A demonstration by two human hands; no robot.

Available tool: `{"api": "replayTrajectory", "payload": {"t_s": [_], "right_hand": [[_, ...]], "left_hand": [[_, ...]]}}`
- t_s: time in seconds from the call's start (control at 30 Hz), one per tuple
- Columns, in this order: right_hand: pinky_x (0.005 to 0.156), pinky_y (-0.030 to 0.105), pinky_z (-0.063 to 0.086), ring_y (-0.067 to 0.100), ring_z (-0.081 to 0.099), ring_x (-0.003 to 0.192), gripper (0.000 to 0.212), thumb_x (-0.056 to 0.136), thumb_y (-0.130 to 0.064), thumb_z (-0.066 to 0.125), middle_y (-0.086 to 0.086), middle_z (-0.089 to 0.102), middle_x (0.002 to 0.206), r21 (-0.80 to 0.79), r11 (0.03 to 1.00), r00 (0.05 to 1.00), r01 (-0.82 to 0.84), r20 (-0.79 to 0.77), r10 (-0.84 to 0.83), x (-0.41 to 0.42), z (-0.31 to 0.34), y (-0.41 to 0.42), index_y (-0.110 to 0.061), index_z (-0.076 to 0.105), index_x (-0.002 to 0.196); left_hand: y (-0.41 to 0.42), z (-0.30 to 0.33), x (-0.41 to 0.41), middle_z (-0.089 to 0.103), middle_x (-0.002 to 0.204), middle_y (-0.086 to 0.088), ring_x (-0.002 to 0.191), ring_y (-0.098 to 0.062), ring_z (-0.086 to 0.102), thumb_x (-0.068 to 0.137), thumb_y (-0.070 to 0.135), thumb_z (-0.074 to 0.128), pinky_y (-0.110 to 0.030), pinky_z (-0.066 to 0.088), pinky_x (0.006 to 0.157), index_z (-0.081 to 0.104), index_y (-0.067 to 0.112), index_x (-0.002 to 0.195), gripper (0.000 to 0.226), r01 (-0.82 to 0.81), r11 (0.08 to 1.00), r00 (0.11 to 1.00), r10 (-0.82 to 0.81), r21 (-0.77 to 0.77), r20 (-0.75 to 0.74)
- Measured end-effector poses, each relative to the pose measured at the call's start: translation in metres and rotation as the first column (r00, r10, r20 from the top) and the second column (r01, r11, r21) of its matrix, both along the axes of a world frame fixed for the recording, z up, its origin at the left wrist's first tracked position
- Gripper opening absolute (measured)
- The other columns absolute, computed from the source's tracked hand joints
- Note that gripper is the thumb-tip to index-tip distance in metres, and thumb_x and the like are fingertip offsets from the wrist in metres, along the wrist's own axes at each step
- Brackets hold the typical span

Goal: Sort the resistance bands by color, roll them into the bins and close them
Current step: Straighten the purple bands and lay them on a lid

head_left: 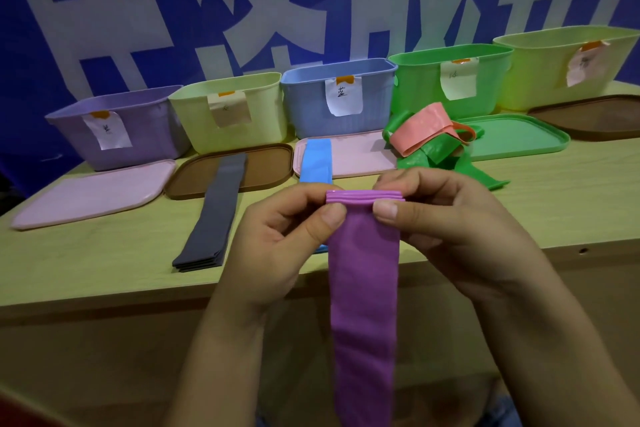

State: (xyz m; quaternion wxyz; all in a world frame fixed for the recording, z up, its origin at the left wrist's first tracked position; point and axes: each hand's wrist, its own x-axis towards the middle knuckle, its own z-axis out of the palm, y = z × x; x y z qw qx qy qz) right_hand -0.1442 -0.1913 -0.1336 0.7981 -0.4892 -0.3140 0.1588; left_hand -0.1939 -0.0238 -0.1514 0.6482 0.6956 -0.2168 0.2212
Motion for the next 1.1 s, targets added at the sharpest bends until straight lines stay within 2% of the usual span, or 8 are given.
{"api": "replayTrajectory", "payload": {"t_s": [0.17,0.27,0.43,0.57,0.7,0.87,1.0,1.1], "right_hand": [[0.063,0.023,0.051,0.016,0.060,0.070,0.026,0.053,0.002,0.080,-0.006,0.066,0.071,-0.006,0.996,0.987,0.088,0.136,-0.086,0.000,0.002,0.008,-0.021,0.068,0.057],[0.037,0.017,0.035,0.021,0.051,0.048,0.021,0.056,-0.006,0.081,-0.007,0.064,0.070,-0.026,0.996,0.990,0.087,0.114,-0.083,-0.003,0.008,0.009,-0.018,0.064,0.061],[0.046,0.011,0.042,0.005,0.060,0.063,0.012,0.063,-0.004,0.072,-0.005,0.066,0.074,0.066,0.981,0.968,0.182,0.162,-0.190,0.011,0.009,0.012,-0.012,0.064,0.067],[0.041,0.017,0.041,0.002,0.054,0.050,0.032,0.079,-0.047,0.067,-0.010,0.062,0.061,-0.136,0.957,0.944,0.256,0.251,-0.216,0.017,-0.008,0.018,-0.022,0.052,0.091],[0.061,0.019,0.049,0.000,0.061,0.066,0.082,0.046,-0.090,0.053,-0.012,0.065,0.073,-0.232,0.958,0.986,-0.168,-0.036,0.164,0.011,-0.050,0.026,-0.029,0.056,0.100],[0.088,0.036,0.053,0.025,0.068,0.089,0.089,0.068,-0.081,0.048,0.017,0.069,0.095,-0.102,0.805,0.801,-0.584,-0.231,0.552,0.002,-0.074,0.031,-0.004,0.057,0.112],[0.091,0.039,0.051,0.025,0.065,0.104,0.080,0.072,-0.069,0.061,0.015,0.067,0.111,-0.064,0.829,0.815,-0.555,-0.242,0.527,0.000,-0.077,0.028,-0.005,0.056,0.119],[0.081,0.030,0.056,0.020,0.070,0.086,0.034,0.089,-0.036,0.058,0.011,0.072,0.097,-0.132,0.873,0.875,-0.469,-0.201,0.440,-0.004,-0.075,0.030,-0.005,0.065,0.101]], "left_hand": [[-0.005,-0.006,0.007,0.070,0.094,-0.006,0.083,-0.021,0.068,0.065,0.041,0.083,-0.038,0.058,0.069,0.072,0.020,0.100,0.042,0.274,0.902,0.893,-0.368,-0.333,-0.261],[-0.016,-0.012,0.004,0.071,0.090,-0.005,0.079,-0.024,0.070,0.067,0.042,0.082,-0.038,0.057,0.070,0.071,0.027,0.099,0.037,0.346,0.904,0.850,-0.415,-0.249,-0.323],[-0.026,-0.011,0.006,0.068,0.074,-0.009,0.071,-0.025,0.068,0.085,0.027,0.061,-0.036,0.056,0.072,0.068,0.011,0.096,0.020,0.405,0.865,0.790,-0.494,-0.296,-0.364],[-0.032,-0.009,0.010,0.054,0.057,-0.007,0.050,-0.019,0.056,0.088,0.015,0.057,-0.031,0.053,0.055,0.065,0.007,0.078,0.015,0.267,0.864,0.839,-0.426,-0.426,-0.337],[-0.020,0.006,0.019,0.049,0.055,-0.004,0.047,-0.015,0.050,0.082,0.021,0.057,-0.028,0.050,0.052,0.060,0.004,0.084,0.017,0.218,0.834,0.872,-0.400,-0.506,-0.282],[-0.011,0.018,0.022,0.060,0.061,-0.007,0.058,-0.021,0.063,0.088,0.016,0.052,-0.030,0.055,0.061,0.059,0.002,0.087,0.015,0.156,0.888,0.915,-0.295,-0.432,-0.276],[-0.004,0.021,0.023,0.071,0.070,-0.011,0.074,-0.027,0.071,0.087,0.014,0.050,-0.036,0.057,0.076,0.058,0.000,0.089,0.017,0.121,0.928,0.936,-0.224,-0.353,-0.270],[-0.004,0.023,0.022,0.071,0.073,-0.013,0.076,-0.028,0.071,0.084,0.015,0.047,-0.039,0.059,0.073,0.056,-0.001,0.090,0.019,0.153,0.920,0.918,-0.267,-0.360,-0.292]]}}
